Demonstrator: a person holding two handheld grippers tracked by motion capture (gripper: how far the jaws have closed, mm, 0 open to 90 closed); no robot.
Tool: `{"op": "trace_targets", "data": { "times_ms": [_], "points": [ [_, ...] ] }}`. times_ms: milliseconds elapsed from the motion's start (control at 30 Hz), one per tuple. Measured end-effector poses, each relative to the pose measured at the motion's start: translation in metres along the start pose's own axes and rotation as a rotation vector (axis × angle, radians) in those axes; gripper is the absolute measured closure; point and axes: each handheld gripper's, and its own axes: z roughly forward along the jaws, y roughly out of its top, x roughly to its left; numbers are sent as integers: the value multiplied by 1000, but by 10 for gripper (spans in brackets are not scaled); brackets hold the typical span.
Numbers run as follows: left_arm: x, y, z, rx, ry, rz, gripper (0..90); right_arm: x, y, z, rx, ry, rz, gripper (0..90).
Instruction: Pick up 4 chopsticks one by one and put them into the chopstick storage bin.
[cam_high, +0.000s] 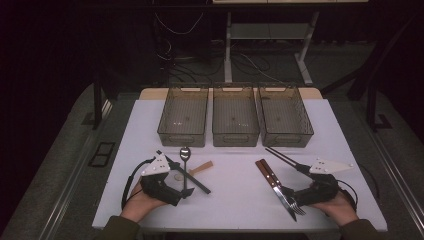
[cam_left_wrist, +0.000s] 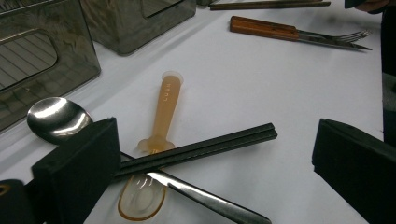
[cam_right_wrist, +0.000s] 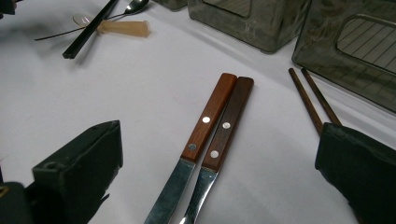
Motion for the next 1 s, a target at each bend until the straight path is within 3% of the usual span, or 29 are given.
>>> {"op": "trace_targets", "data": {
  "times_ms": [167,467,733,1000],
  "points": [
    [4,1,-1,0,12,-8,46,-1,0,0,9,7,9,10],
    [14,4,-6,2,15,-27,242,-1,1,-1,2,7,12,10],
    [25,7,-11,4,77,-33,418,0,2,0,6,7,9,10],
    [41,10,-11,43,148,-21,671,-1,2,0,5,6,11,10]
  ]
}}
